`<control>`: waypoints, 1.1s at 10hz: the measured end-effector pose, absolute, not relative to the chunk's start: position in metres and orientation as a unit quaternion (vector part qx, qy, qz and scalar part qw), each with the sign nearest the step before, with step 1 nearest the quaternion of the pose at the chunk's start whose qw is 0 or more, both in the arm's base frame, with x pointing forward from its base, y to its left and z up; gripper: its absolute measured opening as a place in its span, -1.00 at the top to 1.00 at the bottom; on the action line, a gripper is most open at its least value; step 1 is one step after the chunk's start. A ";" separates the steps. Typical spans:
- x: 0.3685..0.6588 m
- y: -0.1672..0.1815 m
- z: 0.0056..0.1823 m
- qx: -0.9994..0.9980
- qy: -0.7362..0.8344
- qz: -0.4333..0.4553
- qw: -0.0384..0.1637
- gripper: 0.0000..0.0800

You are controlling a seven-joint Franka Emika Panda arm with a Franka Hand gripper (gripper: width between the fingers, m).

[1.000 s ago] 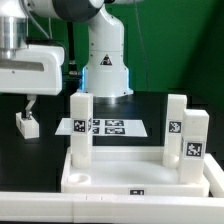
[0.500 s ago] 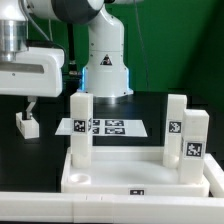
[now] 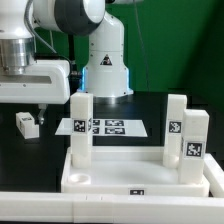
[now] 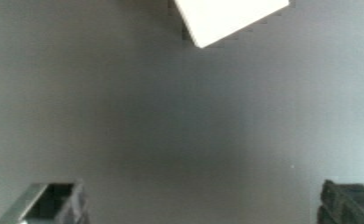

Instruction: Assemble desk

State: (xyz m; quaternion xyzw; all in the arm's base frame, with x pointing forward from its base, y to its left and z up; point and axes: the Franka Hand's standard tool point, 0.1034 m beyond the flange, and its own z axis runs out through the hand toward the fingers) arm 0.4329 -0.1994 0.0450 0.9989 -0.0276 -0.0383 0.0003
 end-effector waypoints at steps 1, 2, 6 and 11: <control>0.431 -0.197 0.043 0.999 -0.023 -0.049 -0.004 -0.62; 0.431 -0.195 0.040 0.998 0.005 -0.070 -0.003 -0.62; 0.427 -0.182 0.034 0.981 0.105 -0.163 0.015 -0.62; 0.409 -0.185 0.031 0.973 0.058 -0.222 -0.018 -0.62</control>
Offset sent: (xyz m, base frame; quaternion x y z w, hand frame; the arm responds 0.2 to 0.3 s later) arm -0.0185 -0.0139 0.0001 -0.1681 -0.0881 -0.1588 0.9689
